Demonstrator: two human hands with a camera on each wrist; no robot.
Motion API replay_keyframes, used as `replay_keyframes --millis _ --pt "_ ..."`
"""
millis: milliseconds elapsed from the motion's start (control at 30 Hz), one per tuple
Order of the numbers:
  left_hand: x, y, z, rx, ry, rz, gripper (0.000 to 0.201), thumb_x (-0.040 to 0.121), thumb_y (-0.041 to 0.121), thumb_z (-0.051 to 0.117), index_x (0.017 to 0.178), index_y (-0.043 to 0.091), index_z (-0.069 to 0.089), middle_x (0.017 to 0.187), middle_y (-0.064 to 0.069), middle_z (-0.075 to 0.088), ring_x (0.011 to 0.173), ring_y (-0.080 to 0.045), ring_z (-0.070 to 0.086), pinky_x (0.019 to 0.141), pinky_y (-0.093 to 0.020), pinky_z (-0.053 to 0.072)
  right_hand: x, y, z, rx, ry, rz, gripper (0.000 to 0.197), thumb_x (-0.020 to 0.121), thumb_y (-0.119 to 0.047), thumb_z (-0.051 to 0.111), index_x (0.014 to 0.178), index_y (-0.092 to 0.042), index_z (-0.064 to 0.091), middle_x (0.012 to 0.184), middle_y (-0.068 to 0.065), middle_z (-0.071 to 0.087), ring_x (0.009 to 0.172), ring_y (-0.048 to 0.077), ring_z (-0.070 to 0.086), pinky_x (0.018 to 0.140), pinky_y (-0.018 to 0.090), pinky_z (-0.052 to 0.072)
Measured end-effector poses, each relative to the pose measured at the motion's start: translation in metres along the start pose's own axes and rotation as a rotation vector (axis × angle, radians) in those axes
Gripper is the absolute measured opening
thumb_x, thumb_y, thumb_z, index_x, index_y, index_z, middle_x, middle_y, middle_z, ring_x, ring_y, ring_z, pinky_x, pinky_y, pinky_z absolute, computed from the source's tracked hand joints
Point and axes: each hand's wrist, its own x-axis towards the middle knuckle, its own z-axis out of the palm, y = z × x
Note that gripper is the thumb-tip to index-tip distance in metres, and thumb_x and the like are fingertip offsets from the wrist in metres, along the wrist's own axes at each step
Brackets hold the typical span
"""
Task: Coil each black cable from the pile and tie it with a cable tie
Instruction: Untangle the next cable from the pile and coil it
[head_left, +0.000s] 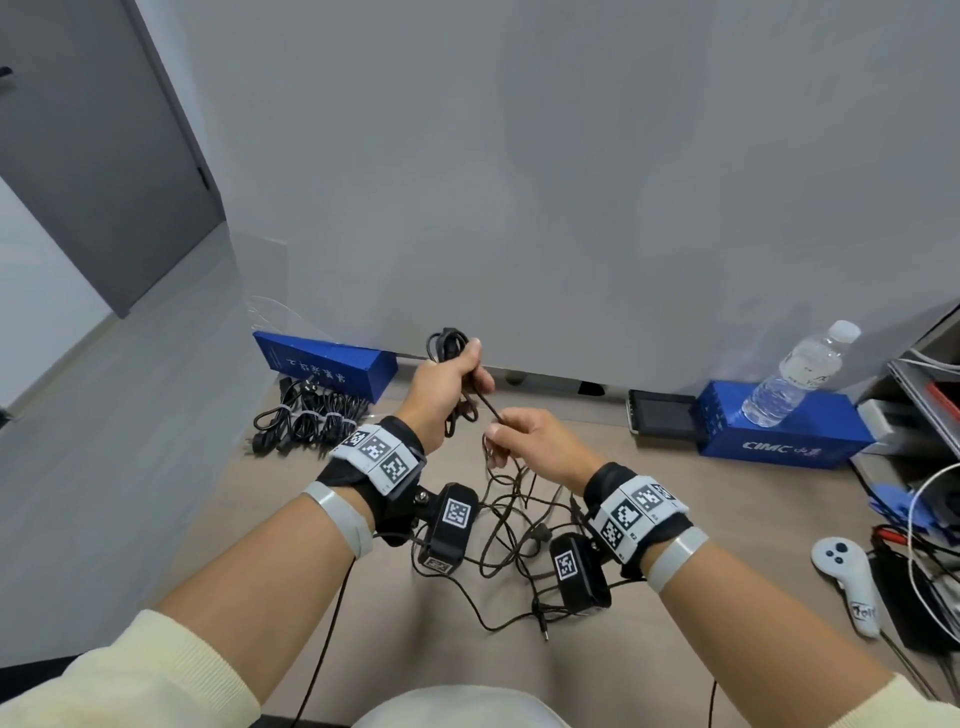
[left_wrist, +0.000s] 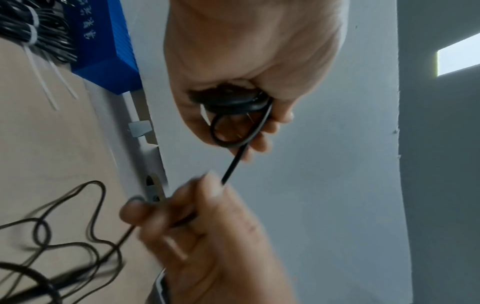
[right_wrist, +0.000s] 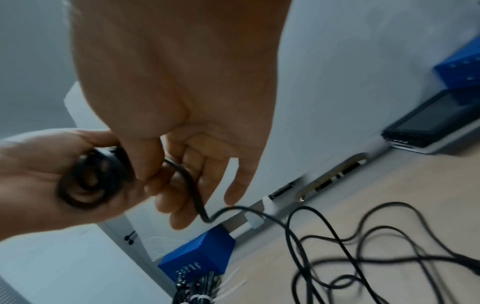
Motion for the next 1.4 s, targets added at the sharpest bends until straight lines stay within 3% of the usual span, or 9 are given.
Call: replay_keyframes --millis 200,433,567,667,833,1067,1200,1300,1400 --pt "-0.003 0.023 -0.003 -0.297 -0.175 -0.028 0.042 0.102 0.044 0.049 0.069 0.018 0.052 0.052 0.001 0.039 0.047 -0.015 0.043 0.063 -0.033 0.051 -0.001 0.03 -0.007 -0.133 -0.038 0.089 0.026 0.087 -0.047 0.067 0.096 -0.024 0.074 0.106 -0.001 0.075 0.105 0.017 0.068 0.097 0.039 0.052" --pt "0.002 0.072 -0.017 -0.501 -0.119 0.129 0.044 0.103 0.047 0.043 0.07 0.018 0.046 0.045 0.004 0.035 0.04 -0.011 0.036 0.048 -0.024 0.038 -0.005 0.071 -0.018 -0.225 -0.005 0.281 0.023 0.098 -0.011 0.058 0.08 -0.021 0.067 0.079 0.0 0.072 0.078 0.017 0.068 0.09 0.04 0.057" --pt "0.006 0.077 -0.032 -0.523 -0.063 0.12 0.044 0.102 0.049 0.045 0.07 0.019 0.046 0.045 0.004 0.035 0.04 -0.011 0.036 0.047 -0.023 0.038 -0.017 0.087 -0.022 -0.332 -0.086 0.42 0.033 0.098 -0.004 0.053 0.071 -0.02 0.064 0.073 -0.005 0.066 0.072 0.011 0.061 0.071 0.02 0.051" --pt "0.006 0.066 -0.028 -0.503 -0.052 0.074 0.044 0.101 0.05 0.046 0.07 0.019 0.047 0.046 0.004 0.035 0.04 -0.011 0.037 0.048 -0.023 0.038 -0.016 0.091 -0.021 -0.336 -0.069 0.482 0.029 0.096 -0.007 0.057 0.072 -0.02 0.065 0.077 -0.005 0.068 0.075 0.013 0.064 0.083 0.033 0.055" --pt "0.0 0.048 -0.014 -0.434 -0.057 -0.002 0.041 0.1 0.048 0.049 0.071 0.019 0.049 0.049 0.004 0.04 0.044 -0.011 0.042 0.053 -0.026 0.043 -0.012 0.06 -0.021 -0.239 0.003 0.44 0.016 0.093 -0.01 0.061 0.093 -0.024 0.069 0.1 0.003 0.074 0.095 0.016 0.068 0.098 0.039 0.053" --pt "-0.004 0.027 0.005 -0.516 -0.002 -0.025 0.036 0.1 0.04 0.055 0.075 0.016 0.051 0.057 0.001 0.052 0.049 -0.014 0.055 0.055 -0.028 0.054 0.002 -0.005 0.005 -0.072 -0.192 0.074 0.058 0.09 -0.008 0.067 0.143 -0.026 0.049 0.146 -0.001 0.054 0.135 0.01 0.047 0.113 0.029 0.036" --pt "-0.003 0.024 0.009 -0.621 0.082 -0.013 0.035 0.097 0.041 0.059 0.075 0.015 0.052 0.057 0.001 0.05 0.047 -0.014 0.051 0.05 -0.027 0.051 0.01 -0.02 0.019 -0.117 -0.25 -0.03 0.026 0.092 -0.025 0.066 0.117 -0.034 0.064 0.127 -0.014 0.064 0.109 -0.007 0.056 0.092 0.022 0.04" --pt "0.003 0.024 0.003 -0.65 0.218 0.034 0.034 0.096 0.041 0.061 0.075 0.015 0.052 0.055 0.002 0.049 0.044 -0.013 0.05 0.05 -0.027 0.051 0.012 -0.019 0.026 -0.028 -0.277 0.028 0.007 0.092 -0.024 0.065 0.095 -0.03 0.067 0.111 -0.013 0.071 0.106 0.002 0.065 0.097 0.029 0.047" --pt "0.01 0.021 -0.007 -0.603 0.439 0.125 0.037 0.097 0.038 0.062 0.07 0.014 0.051 0.047 0.005 0.047 0.04 -0.011 0.048 0.049 -0.029 0.049 0.009 -0.018 0.027 -0.002 -0.285 0.038 0.011 0.098 -0.013 0.061 0.09 -0.021 0.061 0.093 -0.004 0.068 0.081 -0.002 0.065 0.079 0.017 0.047"
